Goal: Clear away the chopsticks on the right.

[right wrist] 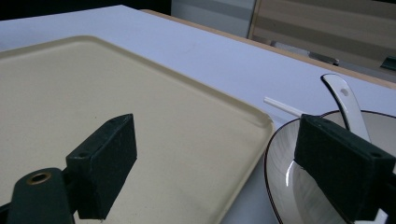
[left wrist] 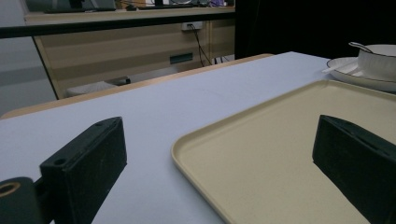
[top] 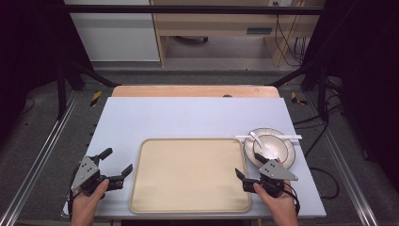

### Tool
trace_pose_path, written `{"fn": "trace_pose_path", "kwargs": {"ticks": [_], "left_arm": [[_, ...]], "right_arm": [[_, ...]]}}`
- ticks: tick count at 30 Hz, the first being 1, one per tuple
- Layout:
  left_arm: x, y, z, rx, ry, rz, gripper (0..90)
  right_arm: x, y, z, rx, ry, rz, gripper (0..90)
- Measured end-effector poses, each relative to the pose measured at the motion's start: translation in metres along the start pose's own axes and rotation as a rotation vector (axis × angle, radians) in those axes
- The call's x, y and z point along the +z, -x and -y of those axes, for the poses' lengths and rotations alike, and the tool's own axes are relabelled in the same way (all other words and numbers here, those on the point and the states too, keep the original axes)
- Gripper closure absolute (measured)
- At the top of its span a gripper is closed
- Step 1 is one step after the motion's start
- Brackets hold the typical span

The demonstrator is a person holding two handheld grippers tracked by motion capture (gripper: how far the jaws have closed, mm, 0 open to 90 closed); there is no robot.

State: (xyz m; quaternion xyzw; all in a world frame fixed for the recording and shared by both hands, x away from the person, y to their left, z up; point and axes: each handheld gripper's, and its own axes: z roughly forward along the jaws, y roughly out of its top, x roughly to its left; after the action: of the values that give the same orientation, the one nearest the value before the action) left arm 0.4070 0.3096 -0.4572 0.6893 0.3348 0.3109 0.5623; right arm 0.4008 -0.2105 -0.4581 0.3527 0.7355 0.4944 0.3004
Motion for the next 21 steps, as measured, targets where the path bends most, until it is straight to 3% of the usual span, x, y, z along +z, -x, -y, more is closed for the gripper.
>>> {"fn": "trace_pose_path", "kwargs": {"ticks": [10,12,14,15,16,19,21], "left_arm": [[-0.005,-0.005,0.002,-0.031,-0.015,-0.036,4.9],[-0.006,-0.006,0.002,-0.026,-0.026,-0.038,5.2],[-0.006,-0.006,0.003,-0.021,-0.036,-0.044,5.6],[-0.006,-0.006,0.003,-0.021,-0.036,-0.044,5.6],[-0.006,-0.006,0.004,-0.019,-0.042,-0.052,5.9],[-0.007,-0.007,0.004,-0.016,-0.049,-0.058,6.2],[-0.008,-0.008,0.004,-0.015,-0.052,-0.064,6.6]], "right_arm": [[-0.002,-0.001,-0.003,-0.019,-0.016,0.041,14.9],[-0.007,-0.002,-0.007,-0.027,-0.025,0.069,15.5],[-0.015,-0.005,-0.017,-0.064,-0.030,0.122,16.5],[-0.015,-0.005,-0.017,-0.064,-0.030,0.122,16.5],[-0.022,-0.005,-0.031,-0.098,-0.020,0.167,17.2],[-0.030,0.004,-0.046,-0.133,-0.037,0.186,19.0],[-0.034,0.020,-0.054,-0.160,-0.085,0.207,21.7]]}}
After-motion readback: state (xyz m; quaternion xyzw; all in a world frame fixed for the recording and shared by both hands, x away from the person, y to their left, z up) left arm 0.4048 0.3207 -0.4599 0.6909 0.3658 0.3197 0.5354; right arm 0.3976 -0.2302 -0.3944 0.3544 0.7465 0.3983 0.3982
